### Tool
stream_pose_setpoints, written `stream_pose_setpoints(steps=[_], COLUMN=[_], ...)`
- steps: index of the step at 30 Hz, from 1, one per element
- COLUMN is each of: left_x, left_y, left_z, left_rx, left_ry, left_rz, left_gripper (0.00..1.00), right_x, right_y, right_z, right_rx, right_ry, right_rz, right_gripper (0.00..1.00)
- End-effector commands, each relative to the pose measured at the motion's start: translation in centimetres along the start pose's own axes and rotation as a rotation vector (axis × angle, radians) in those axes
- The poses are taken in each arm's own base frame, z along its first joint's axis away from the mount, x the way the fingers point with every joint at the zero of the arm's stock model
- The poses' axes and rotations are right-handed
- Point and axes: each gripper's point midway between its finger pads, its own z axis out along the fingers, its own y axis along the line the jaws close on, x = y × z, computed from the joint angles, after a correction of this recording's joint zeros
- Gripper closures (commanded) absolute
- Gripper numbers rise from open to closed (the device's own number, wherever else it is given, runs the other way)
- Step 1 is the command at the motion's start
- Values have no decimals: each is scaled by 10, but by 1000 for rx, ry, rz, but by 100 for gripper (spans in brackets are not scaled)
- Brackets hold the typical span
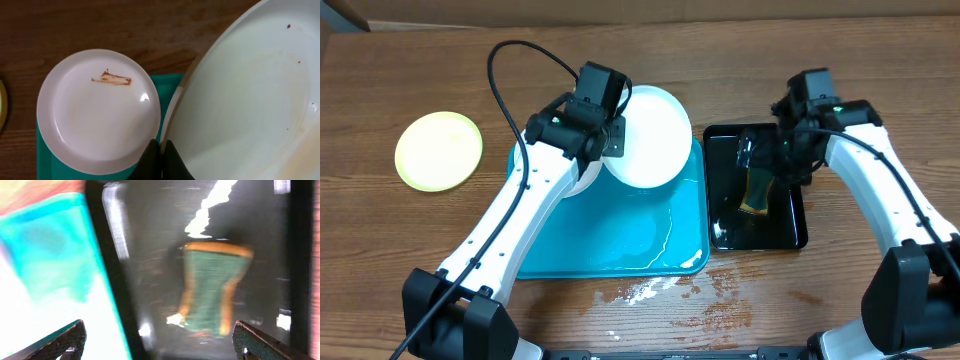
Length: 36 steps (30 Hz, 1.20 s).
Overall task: Clean dirty plates on tray and stack at the side
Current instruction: 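Lift scrubbed white plate with left gripper and set it on yellow plate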
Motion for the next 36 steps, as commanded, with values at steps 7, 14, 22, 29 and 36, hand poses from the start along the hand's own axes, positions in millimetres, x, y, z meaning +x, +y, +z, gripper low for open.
stream_pose_setpoints(steps=[7, 14, 22, 29, 36], left_x=[-47, -62, -64, -68, -68], left_y=[-42, -106, -140, -149, -149], left_z=[-29, -54, -77, -81, -71], left_rx=[13, 93, -173, -468, -582], left_ry=[-213, -377, -559, -653, -660], left_rz=[69, 163, 360, 459, 466], left_gripper=[96, 96, 96, 96, 96], right_x=[-25, -41, -45, -45, -44], right_y=[-7, -70, -106, -106, -106], right_z=[-35, -57, -70, -70, -70], right_rx=[-152, -132, -121, -121, -121], right_ry=[-34, -96, -135, -135, -132], right_rz=[97, 281, 382, 382, 383], right_gripper=[3, 0, 0, 0, 0])
